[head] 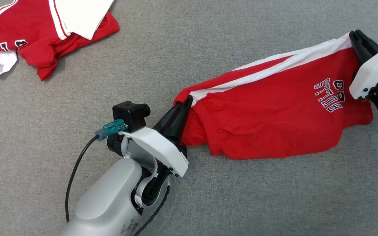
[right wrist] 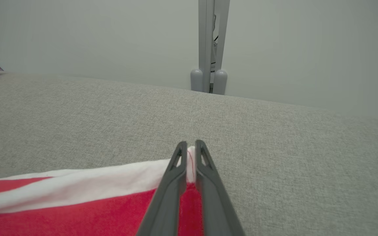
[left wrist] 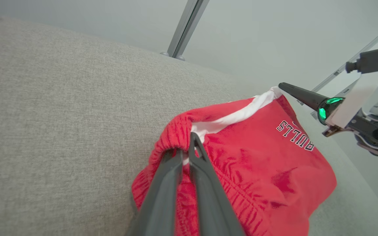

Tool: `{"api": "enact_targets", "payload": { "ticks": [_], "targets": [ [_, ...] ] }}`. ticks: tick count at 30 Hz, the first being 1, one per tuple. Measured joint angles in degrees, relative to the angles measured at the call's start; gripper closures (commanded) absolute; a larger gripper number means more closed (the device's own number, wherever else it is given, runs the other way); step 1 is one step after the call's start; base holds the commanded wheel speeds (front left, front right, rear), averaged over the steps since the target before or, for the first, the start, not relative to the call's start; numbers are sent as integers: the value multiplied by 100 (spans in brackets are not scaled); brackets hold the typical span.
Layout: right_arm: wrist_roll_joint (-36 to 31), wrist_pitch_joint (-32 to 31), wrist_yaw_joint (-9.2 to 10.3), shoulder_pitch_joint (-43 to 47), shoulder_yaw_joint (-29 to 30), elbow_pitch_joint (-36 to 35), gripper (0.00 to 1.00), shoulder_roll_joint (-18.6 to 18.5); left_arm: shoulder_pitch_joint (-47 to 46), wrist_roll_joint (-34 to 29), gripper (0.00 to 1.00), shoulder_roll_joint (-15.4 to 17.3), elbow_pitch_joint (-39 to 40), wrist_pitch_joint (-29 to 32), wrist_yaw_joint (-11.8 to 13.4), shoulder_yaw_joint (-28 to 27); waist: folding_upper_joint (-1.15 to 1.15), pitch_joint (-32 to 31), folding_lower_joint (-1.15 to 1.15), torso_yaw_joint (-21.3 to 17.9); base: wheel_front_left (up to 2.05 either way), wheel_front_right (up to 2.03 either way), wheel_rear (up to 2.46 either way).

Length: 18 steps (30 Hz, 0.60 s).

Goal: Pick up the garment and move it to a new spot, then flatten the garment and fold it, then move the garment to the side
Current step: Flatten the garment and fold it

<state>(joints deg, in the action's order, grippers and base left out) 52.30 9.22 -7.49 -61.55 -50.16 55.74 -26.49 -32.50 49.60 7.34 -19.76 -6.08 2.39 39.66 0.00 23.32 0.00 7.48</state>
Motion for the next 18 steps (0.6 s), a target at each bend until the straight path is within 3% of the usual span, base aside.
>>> {"api": "enact_targets", "payload": {
  "ticks": [1,9,18],
  "targets": [
    [21,25,0,-30,-38,33,0,-1,1,-23,0,8,45,-9,1,13,0,-3,0,-1,0,0,0],
    [174,140,0,-159,-405,84,0,-27,276,-96,0,178,558,-92,91,85,0,-76,0,-10,0,0,0],
    [493,198,0,-98,-758,-37,0,-334,905,-252,0,635,1191,-416,460,-60,0,-372,0,-70,0,0,0]
  ]
}}
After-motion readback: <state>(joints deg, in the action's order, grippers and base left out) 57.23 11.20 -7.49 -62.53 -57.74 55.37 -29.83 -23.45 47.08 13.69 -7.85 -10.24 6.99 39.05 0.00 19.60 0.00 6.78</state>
